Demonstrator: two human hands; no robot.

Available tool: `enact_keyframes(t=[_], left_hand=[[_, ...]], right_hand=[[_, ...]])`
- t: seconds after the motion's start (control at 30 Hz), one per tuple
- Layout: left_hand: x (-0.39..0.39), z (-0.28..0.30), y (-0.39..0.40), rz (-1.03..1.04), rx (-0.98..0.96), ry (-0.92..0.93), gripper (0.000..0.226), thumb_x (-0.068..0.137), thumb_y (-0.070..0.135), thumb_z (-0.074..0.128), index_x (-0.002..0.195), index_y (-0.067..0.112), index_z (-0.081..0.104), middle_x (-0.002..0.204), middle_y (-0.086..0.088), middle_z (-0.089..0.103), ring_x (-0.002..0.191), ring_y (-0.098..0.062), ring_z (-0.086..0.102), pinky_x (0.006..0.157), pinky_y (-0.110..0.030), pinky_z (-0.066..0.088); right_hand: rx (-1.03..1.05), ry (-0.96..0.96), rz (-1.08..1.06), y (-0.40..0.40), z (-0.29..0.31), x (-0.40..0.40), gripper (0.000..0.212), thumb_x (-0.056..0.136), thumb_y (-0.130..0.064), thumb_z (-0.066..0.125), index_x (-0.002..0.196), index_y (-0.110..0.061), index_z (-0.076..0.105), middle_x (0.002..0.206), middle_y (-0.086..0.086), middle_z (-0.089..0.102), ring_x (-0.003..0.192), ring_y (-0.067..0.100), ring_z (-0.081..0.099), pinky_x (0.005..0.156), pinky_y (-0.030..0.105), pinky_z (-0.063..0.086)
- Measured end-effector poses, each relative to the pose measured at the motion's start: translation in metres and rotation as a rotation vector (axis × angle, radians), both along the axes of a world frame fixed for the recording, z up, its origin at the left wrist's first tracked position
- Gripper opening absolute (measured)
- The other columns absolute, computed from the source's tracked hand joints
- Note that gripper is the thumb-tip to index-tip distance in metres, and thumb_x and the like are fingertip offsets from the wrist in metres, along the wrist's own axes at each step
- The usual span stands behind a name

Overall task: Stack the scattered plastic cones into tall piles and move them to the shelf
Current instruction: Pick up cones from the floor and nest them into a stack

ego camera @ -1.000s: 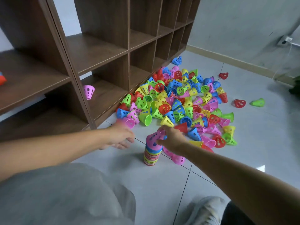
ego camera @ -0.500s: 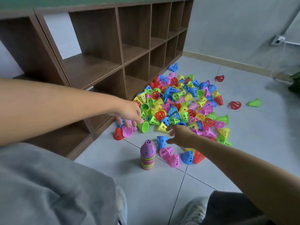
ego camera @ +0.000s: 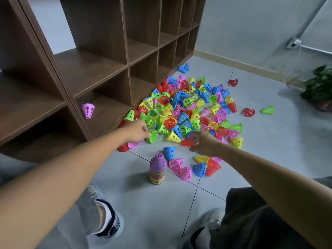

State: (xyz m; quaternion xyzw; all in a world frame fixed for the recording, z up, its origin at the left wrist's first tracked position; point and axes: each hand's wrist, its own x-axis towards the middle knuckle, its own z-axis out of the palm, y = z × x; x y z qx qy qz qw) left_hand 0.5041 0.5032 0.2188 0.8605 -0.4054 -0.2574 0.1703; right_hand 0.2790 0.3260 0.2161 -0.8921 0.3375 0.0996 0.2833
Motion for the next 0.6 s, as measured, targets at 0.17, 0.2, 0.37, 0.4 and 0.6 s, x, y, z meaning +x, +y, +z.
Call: enact_keyframes(t=[0.17,0.2,0.37,0.4,0.6], left_hand=[[0.018,-0.048,0.005,0.087,0.041,-0.002,0.025,0.087,0.033,0.071,0.104,0.016,0.067,0.113,-0.01,0.069,0.101,-0.028,0.063,0.081,-0.032,0.049],[0.02,-0.057,0.001,0.092,0.05,0.022,0.026,0.088,0.033,0.071,0.106,0.016,0.066,0.12,-0.01,0.067,0.103,-0.03,0.064,0.078,-0.031,0.048],[0.028,-0.093,-0.038,0.104,0.008,0.124,0.039,0.089,0.03,0.071,0.124,0.016,0.06,0.141,-0.011,0.055,0.115,-0.031,0.06,0.091,-0.034,0.049],[0.03,-0.101,-0.045,0.114,0.0,0.152,0.044,0.089,0.03,0.071,0.129,0.016,0.059,0.137,-0.013,0.057,0.115,-0.032,0.06,0.091,-0.033,0.049],[0.047,-0.144,-0.076,0.205,-0.01,0.329,0.077,0.078,0.027,0.074,0.146,0.032,0.039,0.122,-0.024,0.065,0.09,-0.035,0.066,0.068,-0.036,0.052]], right_hand=[[-0.043,-0.051,-0.081,-0.002,-0.01,-0.001,0.041,0.09,-0.021,0.071,0.127,-0.02,0.055,0.112,-0.002,0.064,0.096,0.016,0.062,0.069,0.018,0.047],[-0.022,-0.059,-0.102,-0.003,-0.015,0.0,0.042,0.091,-0.019,0.07,0.13,-0.02,0.054,0.11,-0.004,0.062,0.092,0.013,0.061,0.063,0.013,0.044],[0.048,-0.05,-0.16,-0.023,-0.045,0.009,0.037,0.094,-0.018,0.066,0.127,-0.028,0.055,0.11,-0.005,0.059,0.086,0.005,0.063,0.044,0.006,0.035],[0.062,-0.047,-0.162,-0.029,-0.051,0.011,0.035,0.094,-0.016,0.065,0.125,-0.029,0.055,0.111,-0.007,0.058,0.086,0.002,0.061,0.045,0.006,0.035],[0.109,-0.041,-0.159,-0.066,-0.082,0.032,0.036,0.093,-0.012,0.065,0.127,-0.021,0.056,0.099,-0.013,0.058,0.072,-0.01,0.042,0.048,0.004,0.033]])
